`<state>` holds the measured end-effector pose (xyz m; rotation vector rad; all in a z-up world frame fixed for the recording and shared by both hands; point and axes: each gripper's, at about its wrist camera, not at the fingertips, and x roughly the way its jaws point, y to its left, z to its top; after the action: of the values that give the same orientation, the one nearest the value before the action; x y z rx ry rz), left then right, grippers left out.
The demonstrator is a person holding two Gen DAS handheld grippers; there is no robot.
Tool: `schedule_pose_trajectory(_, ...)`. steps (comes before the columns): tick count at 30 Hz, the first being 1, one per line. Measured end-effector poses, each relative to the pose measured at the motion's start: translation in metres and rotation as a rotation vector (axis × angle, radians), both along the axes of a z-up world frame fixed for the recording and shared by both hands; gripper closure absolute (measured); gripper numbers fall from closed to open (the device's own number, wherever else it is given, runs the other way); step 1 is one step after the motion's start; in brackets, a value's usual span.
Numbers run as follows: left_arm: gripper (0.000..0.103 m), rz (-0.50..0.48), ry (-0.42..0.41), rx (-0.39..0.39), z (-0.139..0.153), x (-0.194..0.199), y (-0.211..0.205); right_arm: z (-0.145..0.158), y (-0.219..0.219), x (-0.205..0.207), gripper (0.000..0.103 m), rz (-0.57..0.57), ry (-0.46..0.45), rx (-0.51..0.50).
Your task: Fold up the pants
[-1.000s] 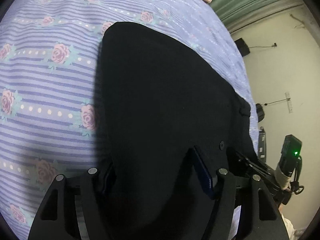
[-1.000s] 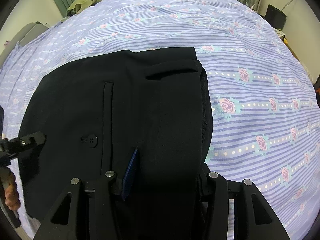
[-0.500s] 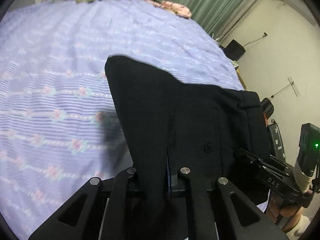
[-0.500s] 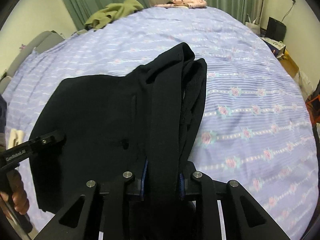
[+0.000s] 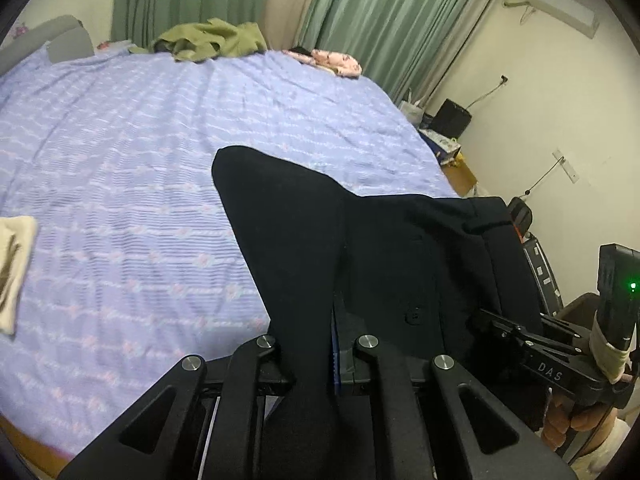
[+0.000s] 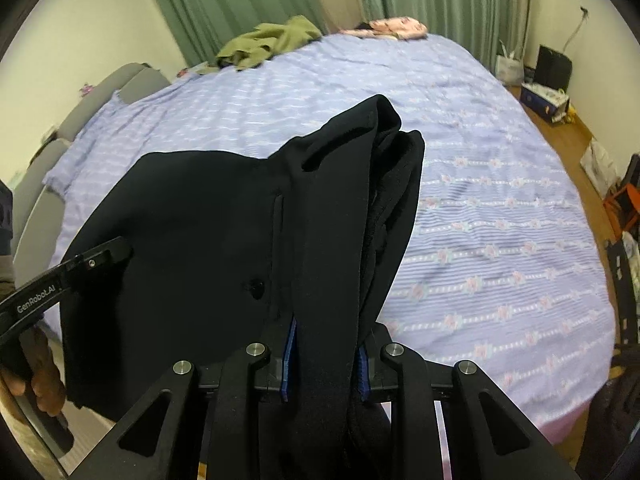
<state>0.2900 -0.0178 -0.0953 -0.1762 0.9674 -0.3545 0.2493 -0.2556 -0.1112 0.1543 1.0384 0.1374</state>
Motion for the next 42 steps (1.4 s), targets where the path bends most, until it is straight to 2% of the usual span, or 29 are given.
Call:
schedule_pose_trajectory(5, 0.092, 0.034, -0.09, 0.072, 0.037, -0.046, 0.029, 0.037, 0.032, -0.036, 0.079, 0.057, -0.054, 0.003)
schedule_pose_trajectory(8, 0.092, 0.087, -0.129, 0.103, 0.052, -0.068, 0.046, 0.052, 0.054, -0.049, 0.079, 0.135, -0.089, 0.012)
schedule_pose_trajectory(14, 0.093, 0.193, -0.15, 0.105, 0.059, -0.099, 0.098, 0.07, 0.107, -0.069, 0.079, 0.259, -0.166, 0.012)
schedule_pose_trajectory(19, 0.093, 0.245, -0.15, 0.067, 0.062, -0.121, 0.165, 0.077, 0.158, -0.078, 0.079, 0.327, -0.158, 0.021)
schedule_pose_trajectory(22, 0.093, 0.255, -0.153, 0.033, 0.061, -0.129, 0.207, 0.08, 0.197, -0.08, 0.079, 0.357, -0.153, 0.021)
schedule_pose_trajectory(27, 0.093, 0.203, -0.154, 0.062, 0.063, -0.128, 0.286, 0.08, 0.273, -0.088, 0.079, 0.324, -0.148, 0.032)
schedule_pose_trajectory(31, 0.093, 0.172, -0.153, 0.113, 0.068, -0.125, 0.34, 0.078, 0.336, -0.092, 0.079, 0.291, -0.124, 0.066)
schedule_pose_trajectory(37, 0.093, 0.205, -0.132, 0.09, 0.066, -0.126, 0.404, 0.081, 0.402, -0.098, 0.079, 0.358, -0.108, 0.049)
schedule_pose_trajectory(42, 0.093, 0.281, -0.117, 0.096, 0.06, -0.128, 0.445, 0.075, 0.433, -0.089, 0.079, 0.421, -0.11, 0.081)
